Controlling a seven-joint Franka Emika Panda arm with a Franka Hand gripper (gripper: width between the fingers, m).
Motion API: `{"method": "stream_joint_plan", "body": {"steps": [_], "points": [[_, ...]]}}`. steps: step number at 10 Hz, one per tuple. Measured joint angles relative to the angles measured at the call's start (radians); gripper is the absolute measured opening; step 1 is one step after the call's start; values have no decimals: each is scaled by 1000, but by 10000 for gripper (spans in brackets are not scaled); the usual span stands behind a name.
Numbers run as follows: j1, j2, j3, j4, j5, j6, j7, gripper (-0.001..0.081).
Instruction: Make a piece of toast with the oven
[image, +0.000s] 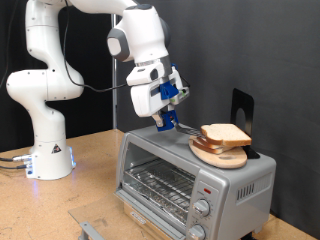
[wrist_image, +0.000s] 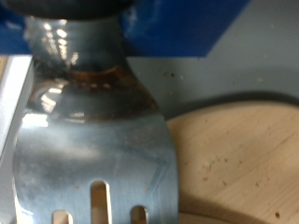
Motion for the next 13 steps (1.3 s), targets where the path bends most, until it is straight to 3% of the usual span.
{"method": "stream_joint_plan", "body": {"steps": [10,13], "points": [[1,165,26,152,-155,5,174,490],[2,175,26,126,-136,157,163,490]]}}
